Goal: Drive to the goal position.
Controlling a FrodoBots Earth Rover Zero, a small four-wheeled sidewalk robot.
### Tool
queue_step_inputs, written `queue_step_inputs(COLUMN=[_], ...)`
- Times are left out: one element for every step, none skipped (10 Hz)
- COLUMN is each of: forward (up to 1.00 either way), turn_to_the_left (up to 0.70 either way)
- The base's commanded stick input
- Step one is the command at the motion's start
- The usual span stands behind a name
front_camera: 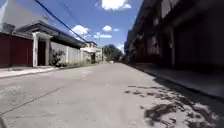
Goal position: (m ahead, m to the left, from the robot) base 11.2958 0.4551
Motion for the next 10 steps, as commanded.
queue_step_inputs(forward=[1.0, 1.0, 1.0, 1.0, 1.0, 1.0, 1.0, 1.0, 1.0, 1.0], turn_to_the_left=[0.0, 0.0, 0.0, 0.0, 0.0, 0.0, 0.0, 0.0, 0.0, 0.0])
